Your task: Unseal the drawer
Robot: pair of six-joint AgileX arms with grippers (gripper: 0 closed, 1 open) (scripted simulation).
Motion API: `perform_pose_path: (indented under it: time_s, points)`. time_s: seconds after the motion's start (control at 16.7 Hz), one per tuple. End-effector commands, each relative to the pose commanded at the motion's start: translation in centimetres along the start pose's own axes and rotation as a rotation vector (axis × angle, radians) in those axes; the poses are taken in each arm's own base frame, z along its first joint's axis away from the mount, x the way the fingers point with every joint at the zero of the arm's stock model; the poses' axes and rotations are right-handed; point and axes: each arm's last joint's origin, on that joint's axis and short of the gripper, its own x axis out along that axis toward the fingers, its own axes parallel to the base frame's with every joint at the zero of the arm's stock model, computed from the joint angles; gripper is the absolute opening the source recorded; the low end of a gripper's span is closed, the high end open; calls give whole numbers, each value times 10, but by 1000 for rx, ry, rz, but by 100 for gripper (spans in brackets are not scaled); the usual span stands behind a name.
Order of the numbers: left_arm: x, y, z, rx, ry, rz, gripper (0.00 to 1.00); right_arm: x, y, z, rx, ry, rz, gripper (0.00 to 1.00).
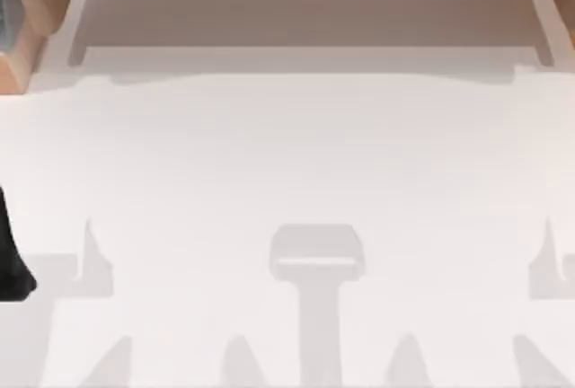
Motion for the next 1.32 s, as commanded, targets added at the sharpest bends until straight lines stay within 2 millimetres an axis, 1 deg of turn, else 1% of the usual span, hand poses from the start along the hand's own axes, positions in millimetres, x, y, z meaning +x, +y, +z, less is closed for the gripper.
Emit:
perform_pose_path:
  time_s: [0.12,0.24,0.36,0.48,0.66,0.84,0.96,1.08,1.2,1.32]
  points:
    - [0,0,0,0,0,0,100,0,0,1,0,-1,0,100]
    - [0,0,0,0,0,0,100,0,-1,11,-1,-20,4,100]
    - [0,0,0,0,0,0,100,2,-4,31,-5,-45,10,100]
    - [0,0,0,0,0,0,100,9,-10,54,-10,-56,13,100]
    - [0,0,0,0,0,0,100,31,-24,88,-13,-39,13,100]
    - [0,0,0,0,0,0,100,64,-47,113,-8,-9,9,100]
    - [0,0,0,0,0,0,100,86,-67,124,-3,4,6,100]
    - [0,0,0,0,0,0,100,103,-86,131,1,10,3,100]
    - [0,0,0,0,0,0,100,114,-101,136,2,6,1,100]
    - [0,0,0,0,0,0,100,119,-109,139,0,1,0,100]
